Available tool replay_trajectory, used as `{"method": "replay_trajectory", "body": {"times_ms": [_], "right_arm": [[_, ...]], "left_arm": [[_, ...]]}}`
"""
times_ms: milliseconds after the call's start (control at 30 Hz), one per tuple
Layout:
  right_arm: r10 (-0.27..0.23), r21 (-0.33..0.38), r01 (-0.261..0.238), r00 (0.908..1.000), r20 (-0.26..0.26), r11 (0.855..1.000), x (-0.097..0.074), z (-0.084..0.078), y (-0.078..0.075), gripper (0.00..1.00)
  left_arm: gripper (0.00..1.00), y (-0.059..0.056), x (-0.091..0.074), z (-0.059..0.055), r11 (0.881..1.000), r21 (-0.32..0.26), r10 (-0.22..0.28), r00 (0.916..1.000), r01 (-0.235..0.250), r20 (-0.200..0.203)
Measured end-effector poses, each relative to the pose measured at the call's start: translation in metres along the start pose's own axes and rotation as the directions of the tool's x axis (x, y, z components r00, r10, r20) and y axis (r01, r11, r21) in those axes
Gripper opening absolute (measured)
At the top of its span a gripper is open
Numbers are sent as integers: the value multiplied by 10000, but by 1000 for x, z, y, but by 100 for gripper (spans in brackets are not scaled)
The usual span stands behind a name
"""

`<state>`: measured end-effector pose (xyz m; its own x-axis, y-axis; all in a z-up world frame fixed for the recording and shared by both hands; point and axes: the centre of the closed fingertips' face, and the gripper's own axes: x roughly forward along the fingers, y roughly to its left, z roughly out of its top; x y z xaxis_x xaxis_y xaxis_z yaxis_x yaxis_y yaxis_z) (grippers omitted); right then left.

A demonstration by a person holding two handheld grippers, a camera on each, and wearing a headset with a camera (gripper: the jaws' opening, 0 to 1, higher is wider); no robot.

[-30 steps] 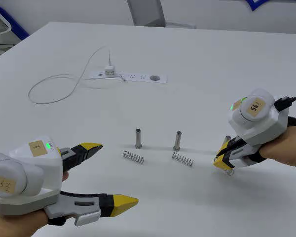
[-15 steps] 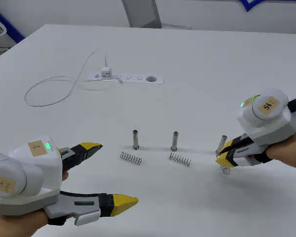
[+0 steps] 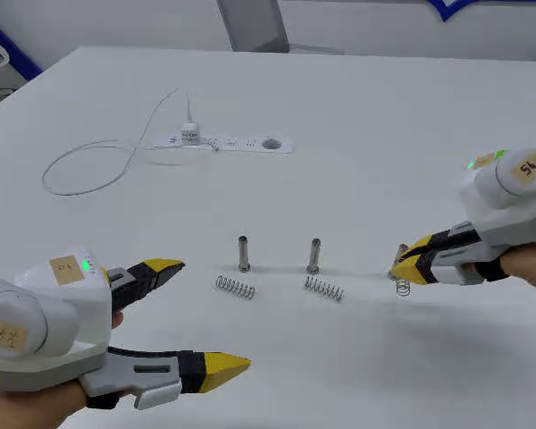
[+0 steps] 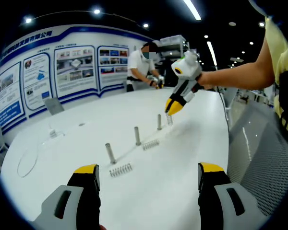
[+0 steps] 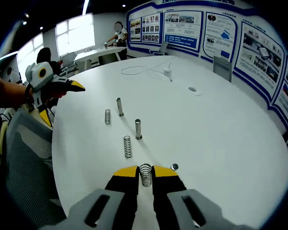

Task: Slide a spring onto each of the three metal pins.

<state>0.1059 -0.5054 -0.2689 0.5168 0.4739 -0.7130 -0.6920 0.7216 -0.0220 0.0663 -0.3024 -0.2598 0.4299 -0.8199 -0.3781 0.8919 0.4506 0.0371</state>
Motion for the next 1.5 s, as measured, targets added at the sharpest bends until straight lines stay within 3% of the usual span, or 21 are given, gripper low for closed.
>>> {"method": "replay_trajectory", "body": {"times_ms": [267, 500, 767, 1100, 1500], "right_arm": [[-458, 238, 439, 9951, 875, 9988, -15, 25, -15, 12], [-876, 507, 810, 9858, 1430, 9954, -18, 34, -28, 12], [-1247, 969, 1091, 9769, 1735, 9893, -13, 29, -41, 12], [-1333, 1390, 1074, 9722, 1925, 9844, -6, 21, -50, 12], [-1293, 1544, 991, 9712, 2001, 9830, 3, 15, -47, 12]], "left_arm": [[86, 1, 0, 1, 10000, -23, 19, 10000, -19, 65], [86, 3, -3, 0, 10000, -9, 69, 10000, -69, 33], [86, 4, -4, -1, 9999, -17, 102, 9999, -102, -1], [86, 5, -5, -3, 9999, -49, 124, 9999, -125, -73], [86, 8, -4, -6, 9998, -102, 163, 9998, -164, -120]]}}
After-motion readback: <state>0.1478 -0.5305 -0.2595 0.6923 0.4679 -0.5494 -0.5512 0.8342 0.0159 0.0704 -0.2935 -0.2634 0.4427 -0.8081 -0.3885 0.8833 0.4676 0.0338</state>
